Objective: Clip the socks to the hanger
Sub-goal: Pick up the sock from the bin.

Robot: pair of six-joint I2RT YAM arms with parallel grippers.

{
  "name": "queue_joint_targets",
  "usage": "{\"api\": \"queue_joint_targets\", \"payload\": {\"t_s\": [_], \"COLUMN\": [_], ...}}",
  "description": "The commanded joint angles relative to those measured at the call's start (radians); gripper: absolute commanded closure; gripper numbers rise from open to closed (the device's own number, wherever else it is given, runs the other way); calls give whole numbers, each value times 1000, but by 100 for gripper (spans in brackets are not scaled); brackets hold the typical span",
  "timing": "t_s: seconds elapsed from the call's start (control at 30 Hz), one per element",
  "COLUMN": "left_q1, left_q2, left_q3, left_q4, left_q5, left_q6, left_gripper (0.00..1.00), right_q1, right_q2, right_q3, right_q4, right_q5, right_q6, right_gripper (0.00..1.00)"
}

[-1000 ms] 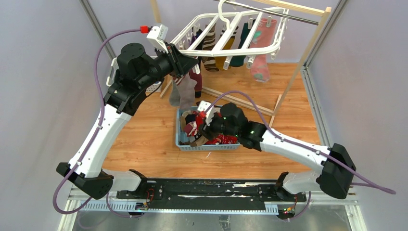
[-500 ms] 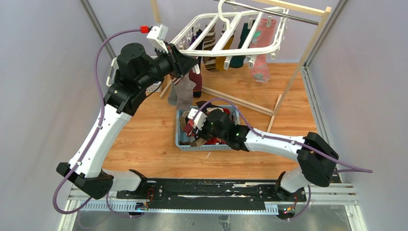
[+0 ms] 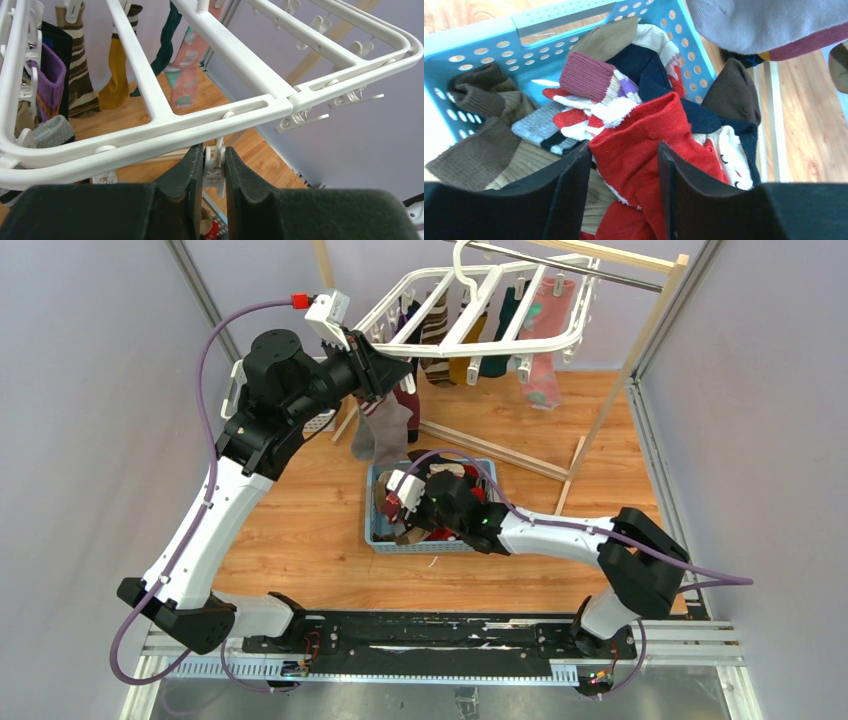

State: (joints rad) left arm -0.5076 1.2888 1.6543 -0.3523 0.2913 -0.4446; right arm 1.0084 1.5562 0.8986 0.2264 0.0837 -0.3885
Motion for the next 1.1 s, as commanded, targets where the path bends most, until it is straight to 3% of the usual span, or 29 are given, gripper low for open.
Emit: {"api": "queue_joint_targets", "payload": {"t_s": [0.0, 0.17, 0.3, 0.73, 1.07], "left_q1": [-6, -6, -6, -6, -6], "left_q2": [-15, -15, -17, -17, -20], "left_q3": [-6, -3, -4, -10, -17], "left_q4": [-37, -39, -42, -37, -36], "left_q5": [16, 14, 13, 17, 14], "left_q6": [9, 9, 12, 8, 10], "left_gripper": [100, 100, 100, 100, 100], "right_q1": [13, 13, 13, 12, 1], "right_q2": [19, -9, -63, -335, -477], "right_q3": [-19, -38, -49, -105, -7], "right_q4": [56, 140, 142, 109, 203], "right_q5": [63, 117, 92, 4, 46], "right_q6": [-22, -8, 28, 170, 210], "right_gripper": [53, 78, 92, 100, 100]}}
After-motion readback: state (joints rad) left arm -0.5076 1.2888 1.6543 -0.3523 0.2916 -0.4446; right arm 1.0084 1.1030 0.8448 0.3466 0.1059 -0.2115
